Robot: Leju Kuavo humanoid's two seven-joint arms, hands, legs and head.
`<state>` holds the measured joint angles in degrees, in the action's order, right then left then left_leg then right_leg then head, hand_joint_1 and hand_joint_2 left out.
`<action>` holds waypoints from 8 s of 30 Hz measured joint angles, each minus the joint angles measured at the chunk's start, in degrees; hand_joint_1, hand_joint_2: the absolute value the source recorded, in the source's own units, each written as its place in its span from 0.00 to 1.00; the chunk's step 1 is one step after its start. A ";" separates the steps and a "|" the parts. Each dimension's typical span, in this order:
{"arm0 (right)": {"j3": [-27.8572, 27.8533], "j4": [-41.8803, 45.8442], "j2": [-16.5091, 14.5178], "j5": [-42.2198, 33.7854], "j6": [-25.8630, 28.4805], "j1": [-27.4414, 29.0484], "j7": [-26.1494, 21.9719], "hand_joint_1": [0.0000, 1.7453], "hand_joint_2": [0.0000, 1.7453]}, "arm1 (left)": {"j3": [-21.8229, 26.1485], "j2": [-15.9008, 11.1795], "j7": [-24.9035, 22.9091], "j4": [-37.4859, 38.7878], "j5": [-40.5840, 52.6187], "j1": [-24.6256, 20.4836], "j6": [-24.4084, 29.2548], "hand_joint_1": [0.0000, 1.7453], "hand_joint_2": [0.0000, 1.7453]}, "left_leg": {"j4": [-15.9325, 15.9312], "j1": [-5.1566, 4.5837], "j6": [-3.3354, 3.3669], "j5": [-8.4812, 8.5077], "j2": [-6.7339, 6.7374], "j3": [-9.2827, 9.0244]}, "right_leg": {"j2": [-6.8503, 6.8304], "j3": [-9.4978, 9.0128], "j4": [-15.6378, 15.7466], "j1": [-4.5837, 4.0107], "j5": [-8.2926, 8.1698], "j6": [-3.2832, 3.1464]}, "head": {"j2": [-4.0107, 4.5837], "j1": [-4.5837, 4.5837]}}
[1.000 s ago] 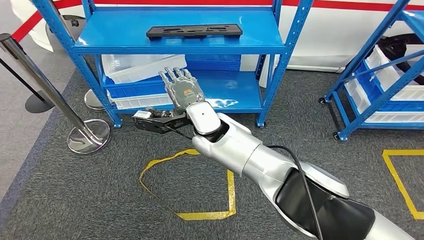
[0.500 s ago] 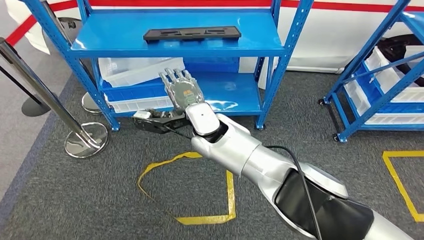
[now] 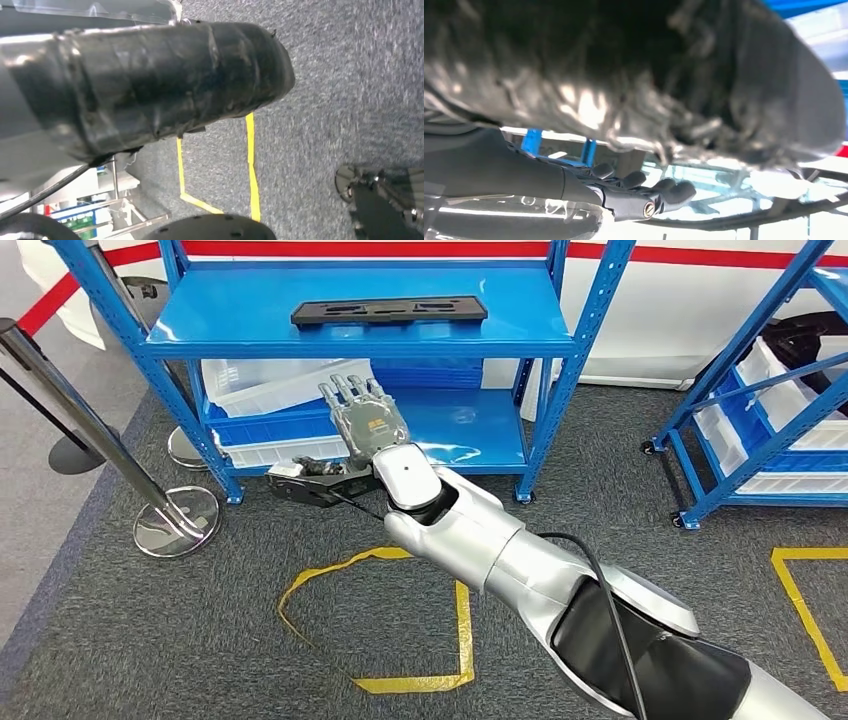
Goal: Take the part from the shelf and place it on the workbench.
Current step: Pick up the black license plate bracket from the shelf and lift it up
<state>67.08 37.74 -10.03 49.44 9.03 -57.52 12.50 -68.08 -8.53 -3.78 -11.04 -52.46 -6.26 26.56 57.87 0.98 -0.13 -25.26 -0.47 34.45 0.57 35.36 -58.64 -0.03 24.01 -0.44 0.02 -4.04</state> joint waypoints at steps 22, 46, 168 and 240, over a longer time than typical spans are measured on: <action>0.00 -0.03 -0.14 0.00 -0.02 0.14 0.01 0.00 0.00 | -0.07 -0.08 0.00 0.00 0.01 0.00 0.02 0.00 0.00 | 0.29 0.30 1.33 0.61 0.25 0.92 | -0.11 6.71 -15.77 0.47 8.16 1.49 | 0.00 -0.02; 0.01 -0.09 -0.06 0.12 -4.03 -0.05 1.66 0.00 0.00 | -0.34 -0.05 1.04 0.00 -3.12 -0.07 1.55 0.00 0.00 | 0.80 0.24 0.10 -0.17 0.19 1.04 | 0.08 -0.85 -0.66 0.03 1.37 0.60 | 0.00 0.27; 0.11 2.91 8.45 -0.92 -8.34 1.17 5.99 0.00 0.00 | -0.13 -0.28 1.91 0.24 -3.96 0.13 3.62 0.00 0.00 | 0.16 -0.09 0.87 0.71 0.16 1.25 | 0.27 -1.37 -0.35 0.06 2.37 0.23 | 0.00 1.31; 0.85 2.03 5.77 -1.14 -12.75 1.70 3.93 0.00 1.00 | -0.09 0.31 2.23 0.24 -4.56 0.06 4.50 0.00 0.00 | 0.39 -0.01 0.97 -1.51 -0.14 -0.94 | -0.08 1.43 -1.36 0.30 -0.35 0.39 | 0.00 1.61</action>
<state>67.93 39.77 -4.26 48.30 -3.72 -55.81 16.43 -68.17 -8.23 -1.55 -10.80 -57.02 -6.20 31.06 58.26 0.97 0.84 -26.76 -0.61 33.51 0.48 36.79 -60.00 0.28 23.65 -0.05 0.02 -2.43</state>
